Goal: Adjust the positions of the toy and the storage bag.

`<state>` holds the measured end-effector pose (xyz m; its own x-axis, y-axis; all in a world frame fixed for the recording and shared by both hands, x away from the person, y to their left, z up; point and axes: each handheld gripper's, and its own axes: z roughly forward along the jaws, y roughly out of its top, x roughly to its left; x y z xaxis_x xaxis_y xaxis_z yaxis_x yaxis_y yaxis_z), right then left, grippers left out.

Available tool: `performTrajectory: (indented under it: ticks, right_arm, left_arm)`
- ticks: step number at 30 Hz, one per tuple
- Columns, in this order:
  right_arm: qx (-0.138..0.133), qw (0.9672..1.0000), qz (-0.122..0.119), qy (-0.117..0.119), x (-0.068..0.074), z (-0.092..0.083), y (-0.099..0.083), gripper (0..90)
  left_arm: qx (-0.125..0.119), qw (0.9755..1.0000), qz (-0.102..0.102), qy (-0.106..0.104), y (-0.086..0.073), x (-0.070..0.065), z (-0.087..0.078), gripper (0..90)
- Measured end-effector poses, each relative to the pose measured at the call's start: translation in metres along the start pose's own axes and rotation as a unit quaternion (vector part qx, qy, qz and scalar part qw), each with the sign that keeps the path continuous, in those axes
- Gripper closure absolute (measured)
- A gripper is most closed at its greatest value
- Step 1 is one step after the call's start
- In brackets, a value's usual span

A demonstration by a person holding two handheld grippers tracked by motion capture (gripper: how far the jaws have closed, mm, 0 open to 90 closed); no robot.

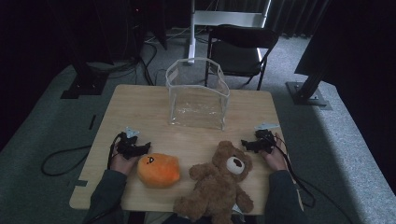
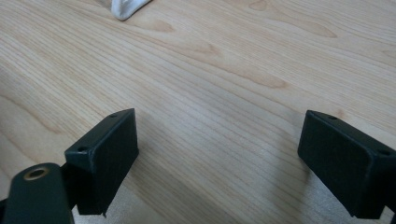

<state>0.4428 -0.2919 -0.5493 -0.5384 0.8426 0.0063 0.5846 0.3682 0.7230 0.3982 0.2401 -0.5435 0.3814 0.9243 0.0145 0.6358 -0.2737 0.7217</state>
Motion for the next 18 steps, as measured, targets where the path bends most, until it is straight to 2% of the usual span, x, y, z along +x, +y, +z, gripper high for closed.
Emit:
performTrajectory:
  ticks: [14,18]
  right_arm:
    - [0.000,1.0000,0.003,-0.002,0.0008,-0.0004,-0.0003,11.7]
    - [-0.004,1.0000,0.003,-0.002,0.0018,-0.0018,-0.0014,15.9]
  left_arm:
    - [0.000,1.0000,0.001,0.000,0.0001,-0.0003,0.0002,27.6]
    - [0.000,1.0000,0.001,0.000,0.0001,-0.0003,0.0002,27.6]
